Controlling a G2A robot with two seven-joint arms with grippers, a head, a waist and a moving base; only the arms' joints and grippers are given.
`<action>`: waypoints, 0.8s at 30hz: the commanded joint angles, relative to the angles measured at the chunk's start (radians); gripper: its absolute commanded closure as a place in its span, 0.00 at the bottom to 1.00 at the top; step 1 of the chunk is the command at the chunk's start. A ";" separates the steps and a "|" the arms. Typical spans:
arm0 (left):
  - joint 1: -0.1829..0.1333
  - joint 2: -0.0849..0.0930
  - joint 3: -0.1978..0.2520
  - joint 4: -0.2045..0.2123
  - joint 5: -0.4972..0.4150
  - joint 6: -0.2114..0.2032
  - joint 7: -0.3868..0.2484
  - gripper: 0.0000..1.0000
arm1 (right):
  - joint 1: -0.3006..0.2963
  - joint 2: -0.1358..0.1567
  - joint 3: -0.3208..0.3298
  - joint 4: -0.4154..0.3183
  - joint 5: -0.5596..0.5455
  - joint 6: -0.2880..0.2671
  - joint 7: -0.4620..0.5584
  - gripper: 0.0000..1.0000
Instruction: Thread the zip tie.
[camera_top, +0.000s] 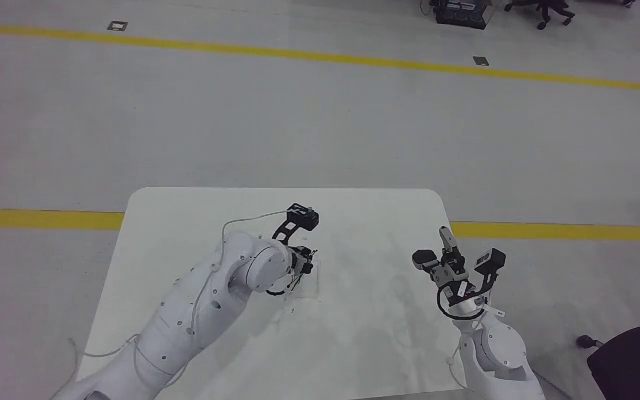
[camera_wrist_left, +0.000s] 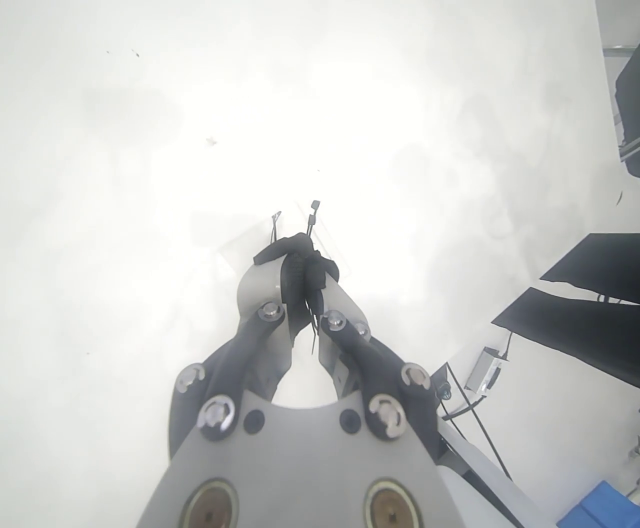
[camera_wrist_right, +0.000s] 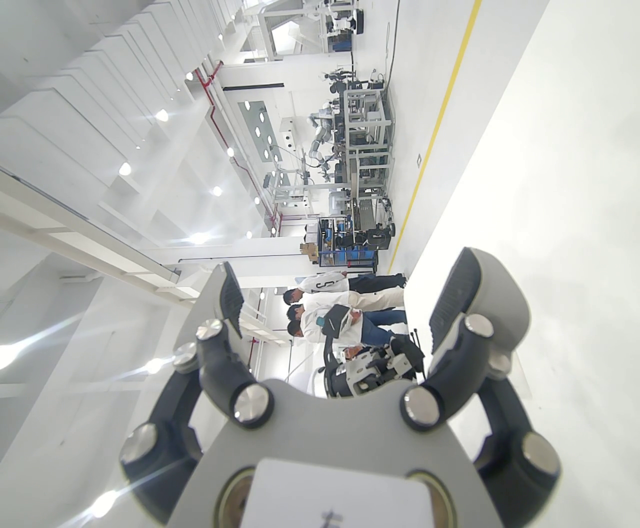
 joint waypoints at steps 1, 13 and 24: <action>0.002 0.002 -0.020 0.009 -0.048 -0.007 0.019 1.00 | 0.005 0.000 -0.001 -0.004 -0.005 -0.009 0.002 0.00; 0.008 0.022 -0.144 0.037 -0.357 -0.070 0.006 1.00 | 0.074 -0.006 -0.026 0.066 -0.060 -0.186 0.283 0.00; 0.005 0.030 -0.158 0.051 -0.439 -0.088 -0.003 1.00 | 0.102 -0.023 -0.030 0.069 -0.059 -0.186 0.379 0.00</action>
